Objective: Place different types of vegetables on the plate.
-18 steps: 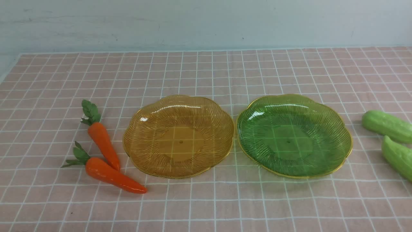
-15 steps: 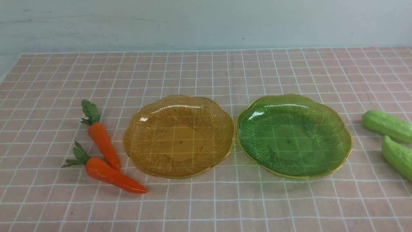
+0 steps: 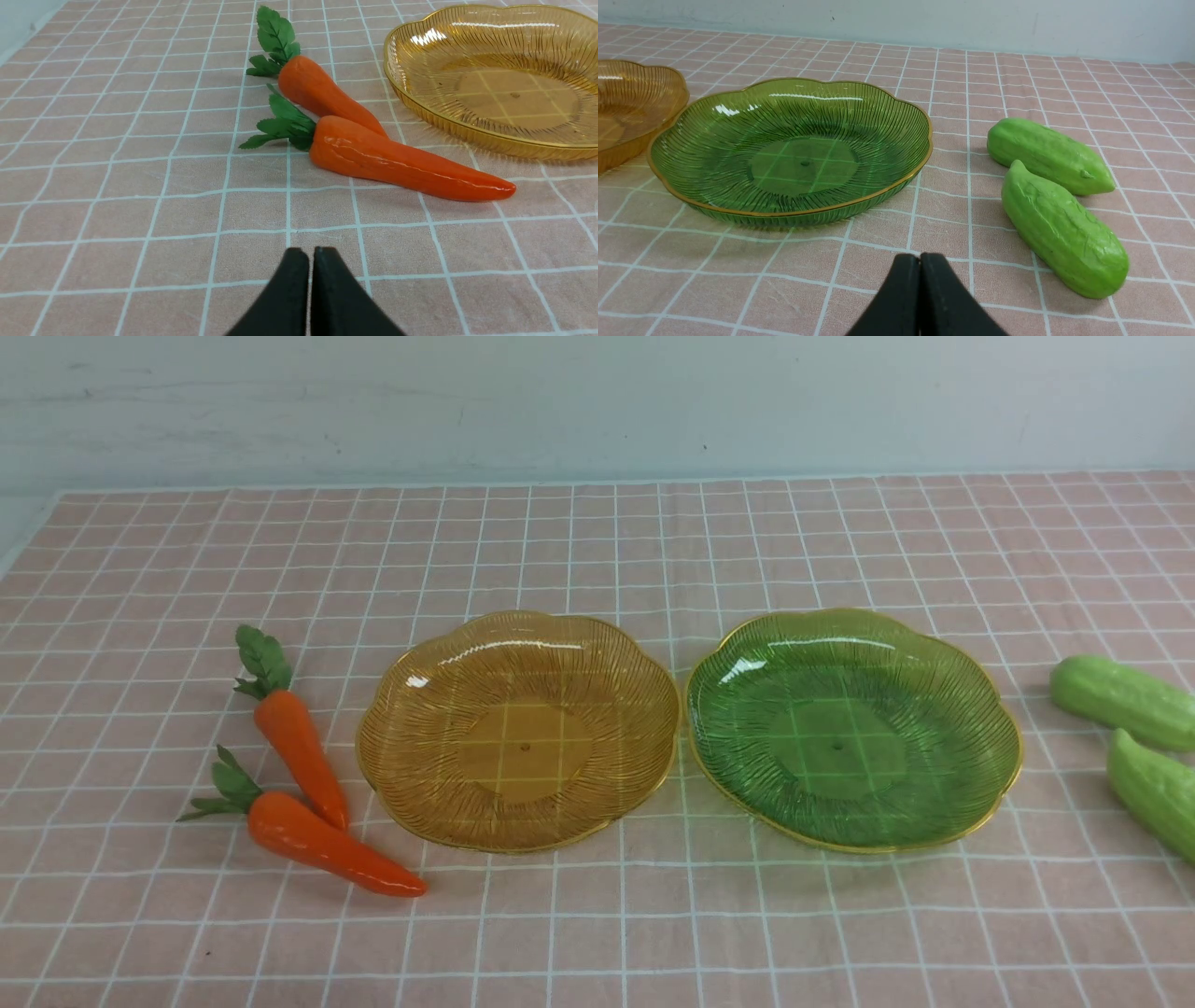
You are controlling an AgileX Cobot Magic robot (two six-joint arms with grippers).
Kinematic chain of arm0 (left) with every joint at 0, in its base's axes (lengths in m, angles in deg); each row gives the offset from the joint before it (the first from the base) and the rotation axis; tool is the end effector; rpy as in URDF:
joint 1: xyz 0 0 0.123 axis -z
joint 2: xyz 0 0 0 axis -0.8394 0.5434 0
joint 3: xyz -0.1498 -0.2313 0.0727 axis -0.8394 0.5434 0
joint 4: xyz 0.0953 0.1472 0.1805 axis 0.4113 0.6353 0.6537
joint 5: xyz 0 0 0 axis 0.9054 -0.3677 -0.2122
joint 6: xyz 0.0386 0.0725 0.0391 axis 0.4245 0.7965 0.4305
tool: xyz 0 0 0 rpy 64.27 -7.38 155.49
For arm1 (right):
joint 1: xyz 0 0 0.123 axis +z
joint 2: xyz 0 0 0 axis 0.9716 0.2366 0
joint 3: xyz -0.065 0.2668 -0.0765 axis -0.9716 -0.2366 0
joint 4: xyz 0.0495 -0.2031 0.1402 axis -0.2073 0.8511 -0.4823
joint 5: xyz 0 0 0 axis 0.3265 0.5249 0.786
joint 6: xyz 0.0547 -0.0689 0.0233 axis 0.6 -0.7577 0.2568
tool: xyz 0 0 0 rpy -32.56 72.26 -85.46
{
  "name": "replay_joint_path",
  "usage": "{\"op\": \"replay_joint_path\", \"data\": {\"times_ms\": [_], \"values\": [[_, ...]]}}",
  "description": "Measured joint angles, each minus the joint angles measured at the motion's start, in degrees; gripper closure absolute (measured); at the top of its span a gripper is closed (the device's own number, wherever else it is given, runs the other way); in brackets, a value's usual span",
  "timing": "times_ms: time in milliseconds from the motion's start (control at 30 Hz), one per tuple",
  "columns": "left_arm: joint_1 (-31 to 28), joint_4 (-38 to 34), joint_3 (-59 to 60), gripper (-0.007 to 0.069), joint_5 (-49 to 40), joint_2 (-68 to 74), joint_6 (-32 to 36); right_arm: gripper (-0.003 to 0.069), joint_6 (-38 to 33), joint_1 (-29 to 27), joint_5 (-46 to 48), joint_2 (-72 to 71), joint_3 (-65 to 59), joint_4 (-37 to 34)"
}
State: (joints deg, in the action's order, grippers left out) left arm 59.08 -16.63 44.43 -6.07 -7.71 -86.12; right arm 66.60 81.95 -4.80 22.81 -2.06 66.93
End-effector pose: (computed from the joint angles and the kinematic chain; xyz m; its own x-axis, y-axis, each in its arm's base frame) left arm 0.0522 -0.0020 0.1700 -0.3068 -0.0217 -0.9515 0.0271 0.9991 -0.0316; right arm 0.0523 0.0033 0.1701 -0.3058 -0.0387 -0.9513 -0.0816 0.9966 -0.0143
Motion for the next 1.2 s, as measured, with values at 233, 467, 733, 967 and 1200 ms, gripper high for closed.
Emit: {"op": "replay_joint_path", "data": {"times_ms": [233,467,733,967,1200], "values": [[0.0,0.0,0.0,0.0628,0.0,0.0,0.0,0.0676,0.0,0.0,0.0,0.0,0.0,0.0],[0.0,0.0,0.0,0.0628,0.0,0.0,0.0,0.0676,0.0,0.0,0.0,0.0,0.0,0.0],[0.0,0.7,0.0,0.0628,0.0,0.0,0.0,0.0676,-0.2,0.0,0.0,0.0,0.0,3.9],[0.0,-4.6,0.0,0.0628,0.0,0.0,-3.7,0.0676,1.7,0.0,-0.2,0.0,0.0,4.9],[0.0,-44.2,0.0,0.0628,0.0,0.0,-26.3,0.0676,19.2,0.0,-5.4,0.0,0.0,-22.2]]}}
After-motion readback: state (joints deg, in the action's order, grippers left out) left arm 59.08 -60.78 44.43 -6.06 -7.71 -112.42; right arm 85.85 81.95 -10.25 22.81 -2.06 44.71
